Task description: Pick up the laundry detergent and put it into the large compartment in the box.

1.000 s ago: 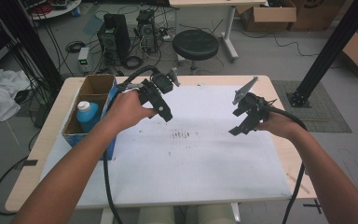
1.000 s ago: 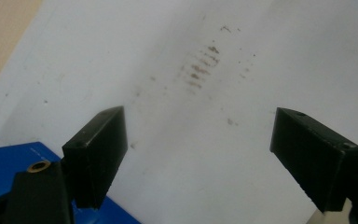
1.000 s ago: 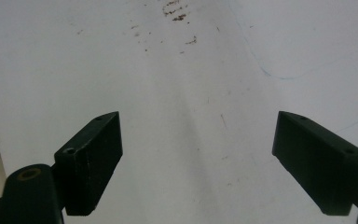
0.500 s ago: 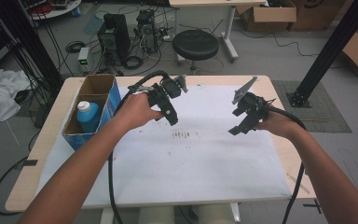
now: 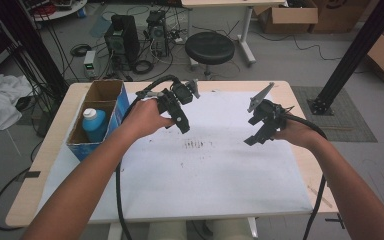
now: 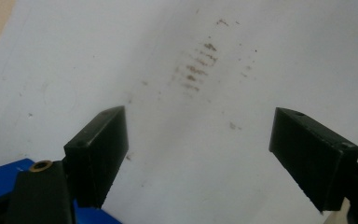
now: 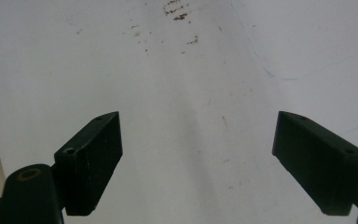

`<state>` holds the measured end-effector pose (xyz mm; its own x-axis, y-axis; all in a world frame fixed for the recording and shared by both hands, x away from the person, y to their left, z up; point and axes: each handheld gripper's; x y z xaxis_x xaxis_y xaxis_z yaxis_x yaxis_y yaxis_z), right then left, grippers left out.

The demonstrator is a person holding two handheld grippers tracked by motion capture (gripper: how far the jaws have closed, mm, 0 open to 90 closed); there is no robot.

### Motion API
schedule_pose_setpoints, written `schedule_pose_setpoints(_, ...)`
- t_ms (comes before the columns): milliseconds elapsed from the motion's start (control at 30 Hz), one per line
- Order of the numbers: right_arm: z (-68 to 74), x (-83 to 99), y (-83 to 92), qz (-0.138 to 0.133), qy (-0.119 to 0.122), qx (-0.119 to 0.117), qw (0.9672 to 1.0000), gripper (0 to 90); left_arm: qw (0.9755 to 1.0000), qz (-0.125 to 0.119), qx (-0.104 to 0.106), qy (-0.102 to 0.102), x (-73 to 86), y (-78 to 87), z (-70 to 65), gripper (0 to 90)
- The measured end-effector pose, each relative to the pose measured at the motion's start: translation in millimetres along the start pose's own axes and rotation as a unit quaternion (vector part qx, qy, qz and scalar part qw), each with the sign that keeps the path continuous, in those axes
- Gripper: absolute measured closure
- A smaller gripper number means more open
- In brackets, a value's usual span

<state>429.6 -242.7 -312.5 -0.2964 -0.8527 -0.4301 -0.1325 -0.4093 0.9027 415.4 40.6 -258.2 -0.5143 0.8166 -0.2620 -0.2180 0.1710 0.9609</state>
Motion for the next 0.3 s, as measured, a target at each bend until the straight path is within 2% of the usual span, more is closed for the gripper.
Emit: schedule_pose_setpoints(300,2.3,0.2,-1.3,0.002,0.0,-0.002,1.0,15.5,1.0,0.003,-0.004,0.0,2.3,0.8,0.2,20.5)
Point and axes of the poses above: each handheld gripper's, and its own axes: y roughly backward along the jaws, x roughly out of its underside, z roughly to its left
